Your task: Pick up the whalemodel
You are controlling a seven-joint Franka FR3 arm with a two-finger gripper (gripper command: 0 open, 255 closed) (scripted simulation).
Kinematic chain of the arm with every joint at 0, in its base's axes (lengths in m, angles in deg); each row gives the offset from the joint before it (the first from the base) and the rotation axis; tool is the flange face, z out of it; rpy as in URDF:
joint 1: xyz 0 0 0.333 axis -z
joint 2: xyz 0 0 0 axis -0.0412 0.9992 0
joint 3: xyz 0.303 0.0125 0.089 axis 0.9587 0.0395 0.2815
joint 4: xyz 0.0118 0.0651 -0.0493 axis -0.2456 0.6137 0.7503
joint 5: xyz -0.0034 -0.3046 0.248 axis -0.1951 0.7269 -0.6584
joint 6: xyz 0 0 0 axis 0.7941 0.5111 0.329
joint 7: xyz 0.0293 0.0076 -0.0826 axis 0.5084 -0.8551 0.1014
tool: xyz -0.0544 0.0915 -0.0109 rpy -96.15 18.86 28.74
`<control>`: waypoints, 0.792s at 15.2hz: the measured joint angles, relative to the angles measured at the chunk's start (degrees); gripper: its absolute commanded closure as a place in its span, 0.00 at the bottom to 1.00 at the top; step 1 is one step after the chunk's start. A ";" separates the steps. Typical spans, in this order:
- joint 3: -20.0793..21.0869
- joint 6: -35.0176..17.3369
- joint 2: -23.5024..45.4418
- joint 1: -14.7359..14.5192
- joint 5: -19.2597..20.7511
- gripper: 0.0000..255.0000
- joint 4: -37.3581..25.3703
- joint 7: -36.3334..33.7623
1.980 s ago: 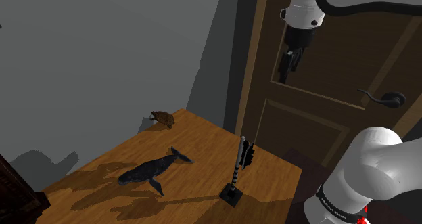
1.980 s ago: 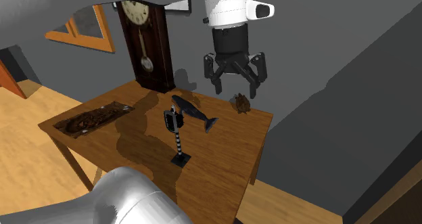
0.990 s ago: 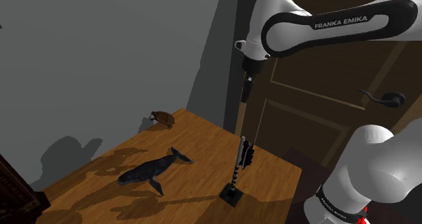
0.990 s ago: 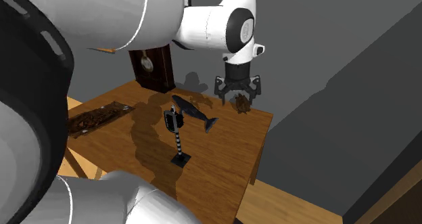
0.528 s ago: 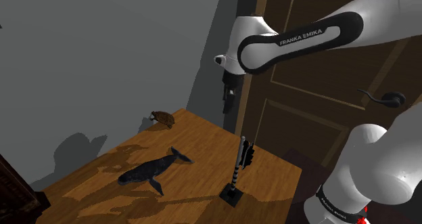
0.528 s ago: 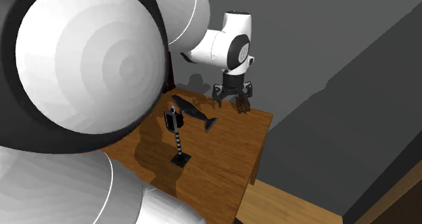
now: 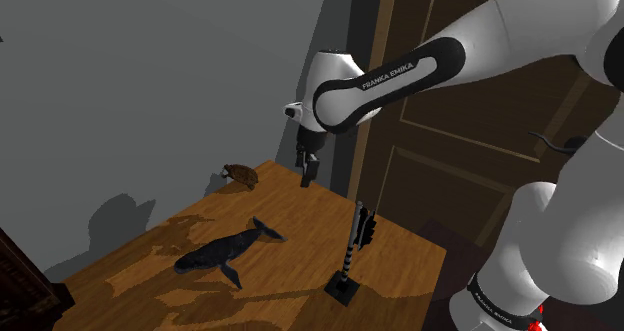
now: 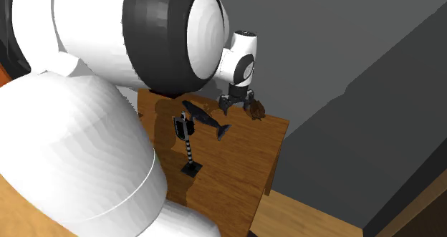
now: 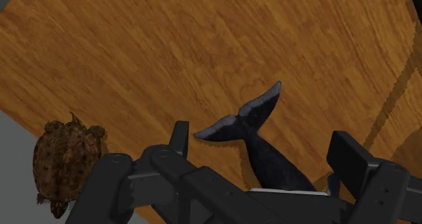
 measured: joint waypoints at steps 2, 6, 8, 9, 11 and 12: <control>0.46 -1.91 4.08 -0.92 -2.08 0.00 -2.27 3.94; 2.34 -4.72 9.78 -2.54 -5.85 0.00 -5.29 10.93; 3.39 -5.69 12.31 -3.02 -7.56 0.00 -6.82 14.54; 3.92 -6.02 14.03 -3.17 -8.34 0.00 -8.16 16.40; 5.30 -7.11 17.50 -3.73 -9.67 0.00 -10.55 19.51; 6.00 -7.63 18.74 -3.85 -10.36 0.00 -11.24 21.22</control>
